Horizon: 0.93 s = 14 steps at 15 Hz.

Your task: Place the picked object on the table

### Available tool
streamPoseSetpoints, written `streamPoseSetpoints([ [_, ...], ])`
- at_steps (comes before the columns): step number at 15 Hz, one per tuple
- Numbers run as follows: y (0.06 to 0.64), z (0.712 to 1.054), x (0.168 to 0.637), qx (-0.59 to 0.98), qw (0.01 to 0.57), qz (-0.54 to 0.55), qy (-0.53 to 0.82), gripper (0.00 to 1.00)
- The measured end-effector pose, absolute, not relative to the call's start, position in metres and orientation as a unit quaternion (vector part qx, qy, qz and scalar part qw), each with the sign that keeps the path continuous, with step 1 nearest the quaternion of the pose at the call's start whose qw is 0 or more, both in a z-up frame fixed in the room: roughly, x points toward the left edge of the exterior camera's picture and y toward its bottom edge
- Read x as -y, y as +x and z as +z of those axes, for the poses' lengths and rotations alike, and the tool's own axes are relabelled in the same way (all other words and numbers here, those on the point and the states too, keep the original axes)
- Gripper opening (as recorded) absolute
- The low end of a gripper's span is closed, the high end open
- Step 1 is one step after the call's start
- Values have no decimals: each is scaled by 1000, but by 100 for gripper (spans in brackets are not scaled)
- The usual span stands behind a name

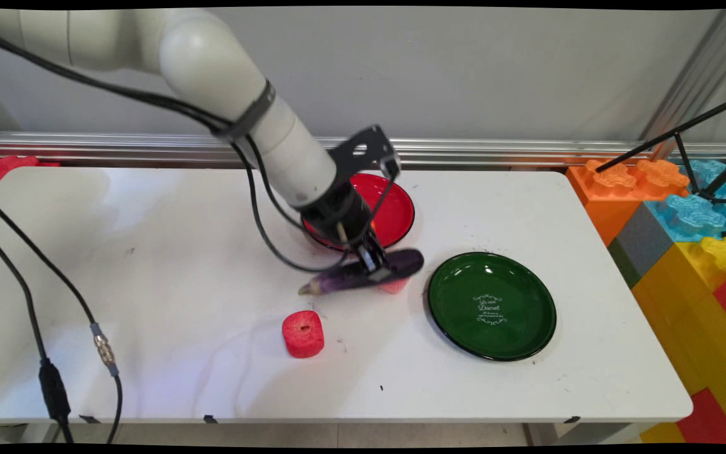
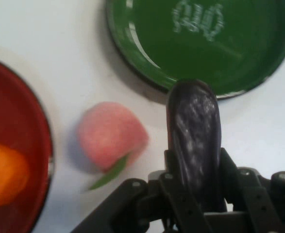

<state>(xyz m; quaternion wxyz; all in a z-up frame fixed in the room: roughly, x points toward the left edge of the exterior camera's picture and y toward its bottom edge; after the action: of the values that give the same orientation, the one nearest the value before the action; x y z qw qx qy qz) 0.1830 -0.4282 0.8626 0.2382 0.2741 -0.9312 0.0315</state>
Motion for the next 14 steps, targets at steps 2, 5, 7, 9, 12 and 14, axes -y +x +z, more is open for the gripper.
streamPoseSetpoints([
  [2, 176, 851, 422, 937, 237, 27, 254, 0],
  [5, 169, 834, 419, 945, 234, 28, 227, 0],
  [7, 166, 828, 418, 948, 232, 29, 216, 0],
  [9, 163, 821, 418, 950, 232, 30, 206, 0],
  [12, 159, 812, 418, 954, 231, 30, 189, 0],
  [14, 157, 807, 417, 956, 231, 31, 177, 0],
])
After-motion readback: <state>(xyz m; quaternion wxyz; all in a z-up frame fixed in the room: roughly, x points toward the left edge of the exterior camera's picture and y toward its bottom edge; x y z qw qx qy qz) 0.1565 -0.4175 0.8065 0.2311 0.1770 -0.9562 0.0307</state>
